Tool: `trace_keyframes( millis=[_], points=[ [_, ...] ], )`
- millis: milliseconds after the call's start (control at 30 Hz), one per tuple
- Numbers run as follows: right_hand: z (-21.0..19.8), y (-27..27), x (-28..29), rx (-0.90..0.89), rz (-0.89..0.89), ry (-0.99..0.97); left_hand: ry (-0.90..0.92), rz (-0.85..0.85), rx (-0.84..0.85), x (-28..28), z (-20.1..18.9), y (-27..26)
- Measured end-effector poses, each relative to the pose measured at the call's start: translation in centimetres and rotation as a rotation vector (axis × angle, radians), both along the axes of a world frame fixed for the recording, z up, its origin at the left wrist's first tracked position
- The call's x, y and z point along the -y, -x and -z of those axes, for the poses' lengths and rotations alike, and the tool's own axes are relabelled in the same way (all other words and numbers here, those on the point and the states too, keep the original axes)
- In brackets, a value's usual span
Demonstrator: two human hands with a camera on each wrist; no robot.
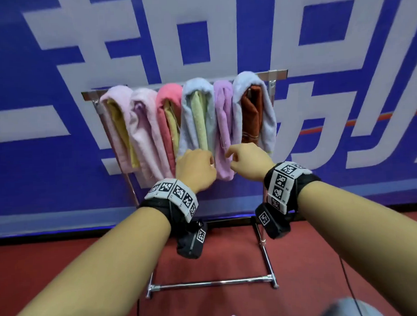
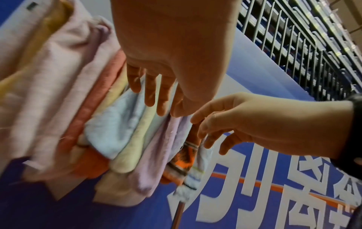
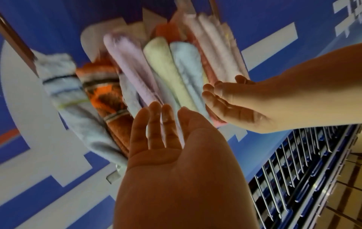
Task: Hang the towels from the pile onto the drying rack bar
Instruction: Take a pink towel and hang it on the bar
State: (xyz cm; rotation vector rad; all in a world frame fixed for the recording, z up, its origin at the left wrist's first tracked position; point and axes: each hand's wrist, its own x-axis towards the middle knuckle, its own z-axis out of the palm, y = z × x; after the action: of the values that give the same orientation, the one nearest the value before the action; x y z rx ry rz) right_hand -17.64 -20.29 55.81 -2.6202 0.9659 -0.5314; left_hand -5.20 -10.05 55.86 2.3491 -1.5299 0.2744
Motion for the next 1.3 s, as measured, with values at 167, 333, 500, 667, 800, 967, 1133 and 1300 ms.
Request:
trace_keyframes(
  millis=[167,333,500,667,800,967,1133,1300],
  points=[
    [9.5,-1.0,-3.5,-0.118,-0.004,-0.135,-0.144,-0.026,-0.123,-4.5,9.0,-1.5],
    [19.0,-2.1,-5.3,-0.218,-0.007,-0.256,-0.297,-0.073,-0.252,-7.5,19.0,-3.3],
    [26.5,-3.2,-6.1,-0.334,0.002,-0.390,-0.398,-0.127,-0.384,-8.8,26.5,-4.5],
    [32.9,-4.9,-6.1,-0.439,-0.027,-0.478,-0.488,-0.195,-0.526,-9.5,33.1,-5.8],
    [38.6,-6.7,-7.0,-0.498,-0.056,-0.557,-0.567,-0.281,-0.693,-10.7,39.6,-7.3],
    [46.0,-8.5,-8.9,-0.590,-0.119,-0.712,-0.727,-0.347,-0.831,-13.0,48.0,-8.9],
    [51.8,-9.3,-10.0,-0.673,-0.129,-0.821,-0.851,-0.296,-0.881,-15.8,54.4,-9.1],
    [56.4,-9.7,-11.1,-0.747,-0.129,-0.827,-0.849,-0.419,-1.096,-15.8,58.9,-9.2]
  ],
)
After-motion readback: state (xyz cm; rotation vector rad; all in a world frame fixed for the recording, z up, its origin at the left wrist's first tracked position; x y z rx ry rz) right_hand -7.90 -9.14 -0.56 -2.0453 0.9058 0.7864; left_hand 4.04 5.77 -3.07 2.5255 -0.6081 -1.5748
